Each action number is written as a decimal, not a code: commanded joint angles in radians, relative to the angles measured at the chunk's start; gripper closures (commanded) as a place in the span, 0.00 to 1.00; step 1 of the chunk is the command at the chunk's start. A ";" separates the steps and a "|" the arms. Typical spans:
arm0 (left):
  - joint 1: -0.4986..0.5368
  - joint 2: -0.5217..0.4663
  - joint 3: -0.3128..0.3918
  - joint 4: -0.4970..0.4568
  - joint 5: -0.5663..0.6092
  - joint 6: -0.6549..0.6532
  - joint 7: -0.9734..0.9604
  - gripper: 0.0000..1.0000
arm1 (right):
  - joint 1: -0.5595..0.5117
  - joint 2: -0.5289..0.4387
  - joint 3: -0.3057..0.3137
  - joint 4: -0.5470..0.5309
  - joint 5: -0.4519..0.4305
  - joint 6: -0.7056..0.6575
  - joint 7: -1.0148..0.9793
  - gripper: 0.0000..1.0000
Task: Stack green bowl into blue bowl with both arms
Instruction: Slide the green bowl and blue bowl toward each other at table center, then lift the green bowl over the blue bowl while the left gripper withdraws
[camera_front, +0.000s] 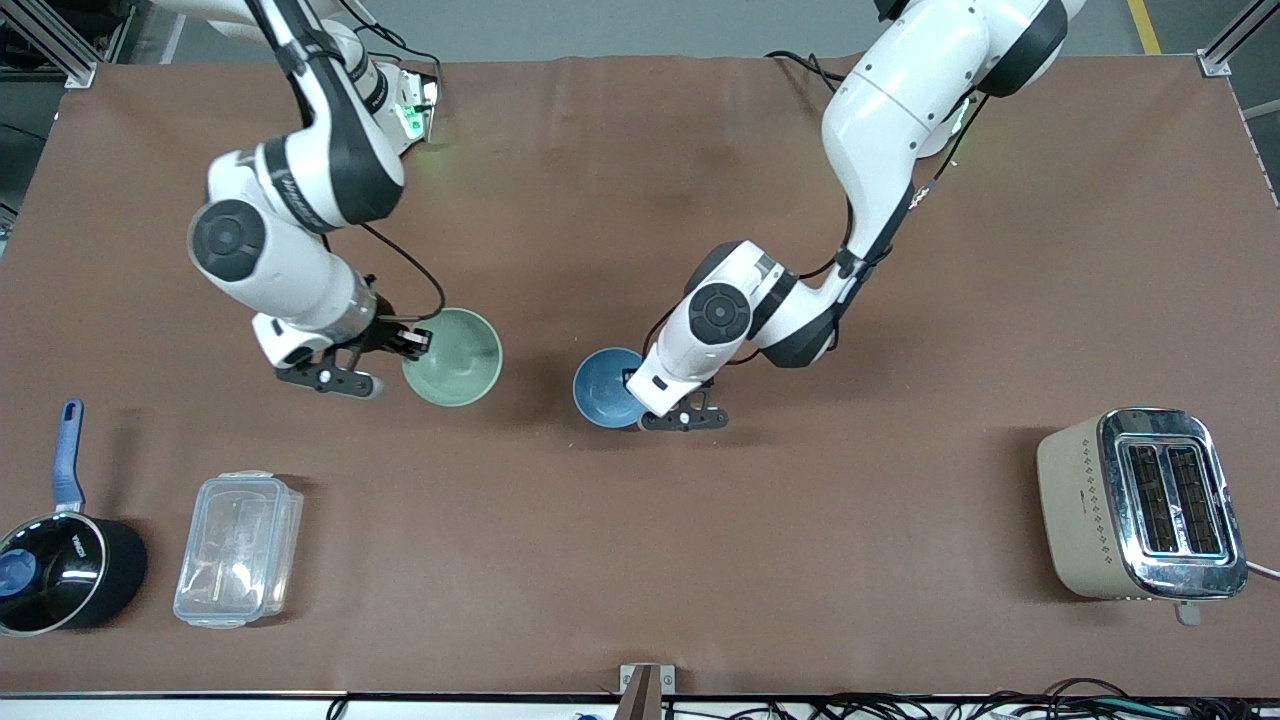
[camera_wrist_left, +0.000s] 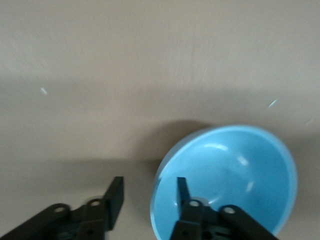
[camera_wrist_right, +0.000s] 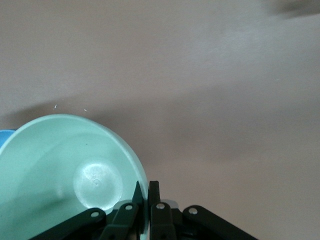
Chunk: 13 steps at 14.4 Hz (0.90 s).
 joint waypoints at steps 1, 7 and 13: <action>0.078 -0.149 0.008 0.054 0.013 -0.215 0.001 0.00 | 0.063 0.051 -0.012 0.024 0.022 0.049 0.087 1.00; 0.409 -0.392 -0.007 0.091 0.076 -0.480 0.220 0.00 | 0.242 0.169 -0.012 0.063 0.021 0.224 0.329 1.00; 0.563 -0.545 0.002 0.088 0.077 -0.651 0.560 0.00 | 0.335 0.238 -0.015 0.107 0.012 0.276 0.417 0.99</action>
